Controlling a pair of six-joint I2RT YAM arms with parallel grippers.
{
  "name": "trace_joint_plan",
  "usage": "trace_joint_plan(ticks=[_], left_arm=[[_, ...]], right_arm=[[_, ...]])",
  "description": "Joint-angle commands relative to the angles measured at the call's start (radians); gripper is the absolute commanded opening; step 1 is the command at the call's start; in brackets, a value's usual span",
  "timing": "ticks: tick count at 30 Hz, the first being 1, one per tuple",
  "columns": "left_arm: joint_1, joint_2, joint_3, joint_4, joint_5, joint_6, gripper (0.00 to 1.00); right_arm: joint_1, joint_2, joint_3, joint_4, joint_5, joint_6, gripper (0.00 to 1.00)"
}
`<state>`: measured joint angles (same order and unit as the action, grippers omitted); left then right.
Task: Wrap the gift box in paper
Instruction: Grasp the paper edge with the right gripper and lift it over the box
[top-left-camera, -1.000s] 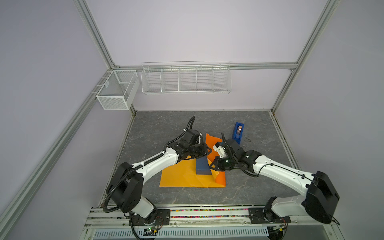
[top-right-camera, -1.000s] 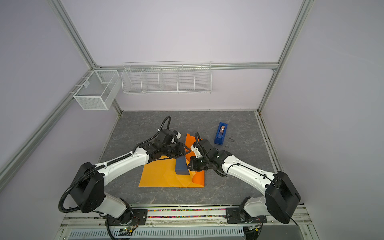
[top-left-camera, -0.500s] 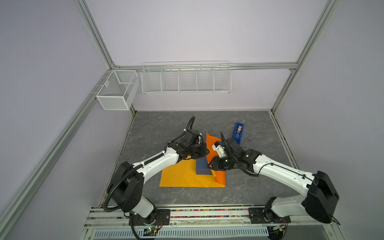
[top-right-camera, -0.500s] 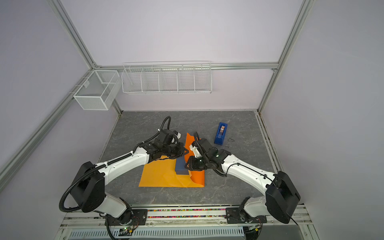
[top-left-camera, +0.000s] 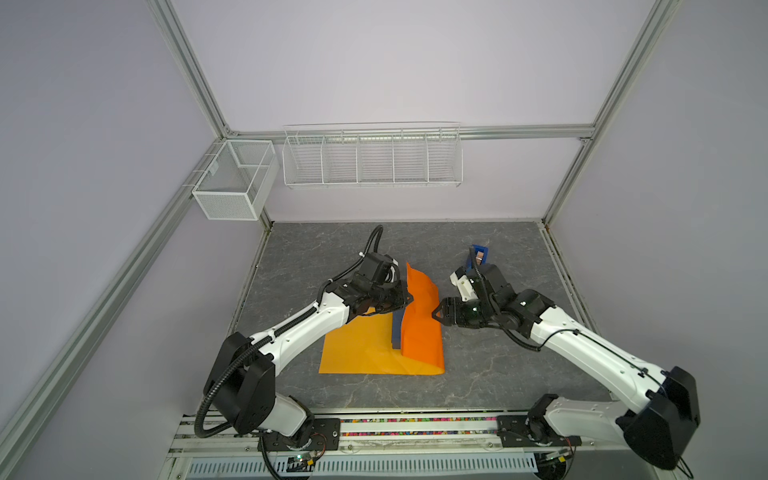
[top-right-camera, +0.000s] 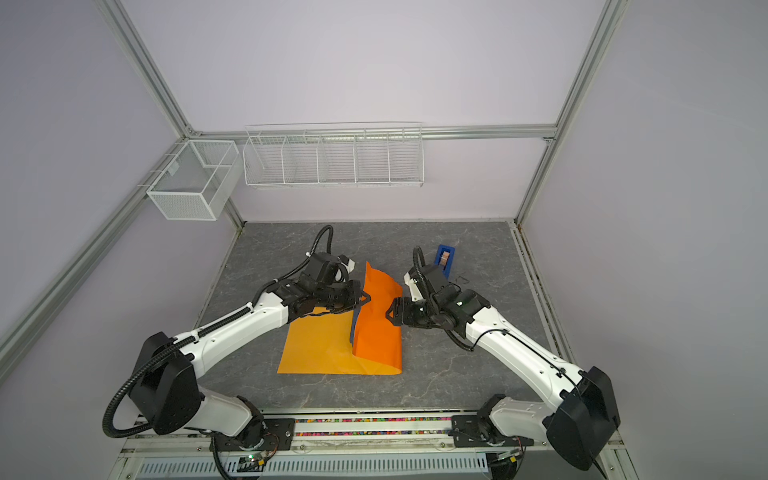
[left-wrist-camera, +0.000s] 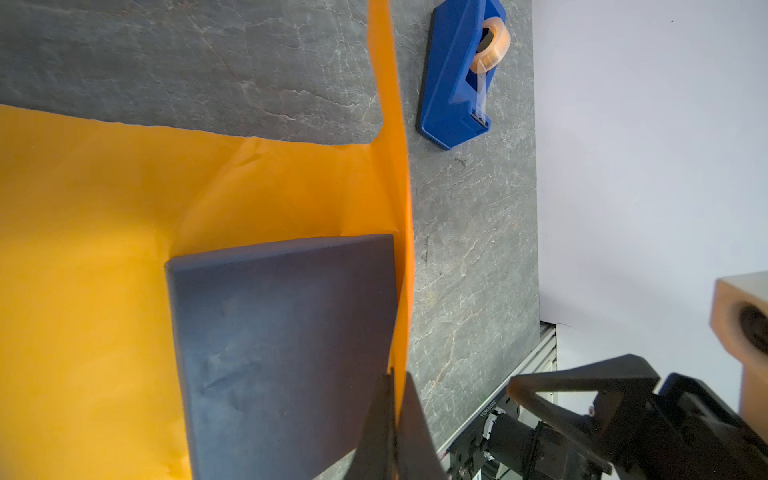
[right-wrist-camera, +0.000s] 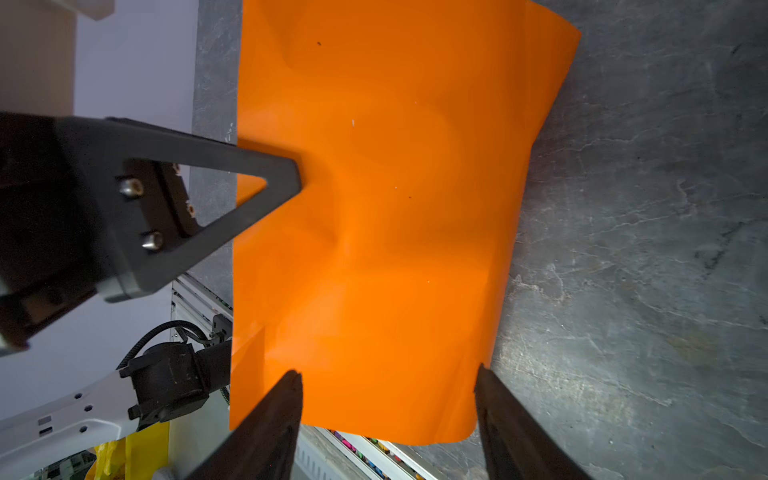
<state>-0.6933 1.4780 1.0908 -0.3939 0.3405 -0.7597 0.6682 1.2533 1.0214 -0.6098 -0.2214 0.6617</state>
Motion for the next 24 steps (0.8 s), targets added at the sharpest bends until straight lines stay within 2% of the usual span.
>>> trace_joint_plan(ticks=[1,14,24], left_arm=[[0.011,-0.021,0.024,-0.048,-0.024,0.032,0.0],[0.012,0.008,-0.013,-0.114,-0.141,0.094,0.0],[0.017,0.043,-0.041,-0.102,-0.182,0.112,0.0]], right_arm=[[-0.008,0.048,0.018,-0.026,-0.057,-0.042,0.66],[-0.007,0.249,0.064,0.106,-0.221,-0.027,0.38],[-0.007,0.367,0.071,0.125,-0.245,-0.038,0.35]])
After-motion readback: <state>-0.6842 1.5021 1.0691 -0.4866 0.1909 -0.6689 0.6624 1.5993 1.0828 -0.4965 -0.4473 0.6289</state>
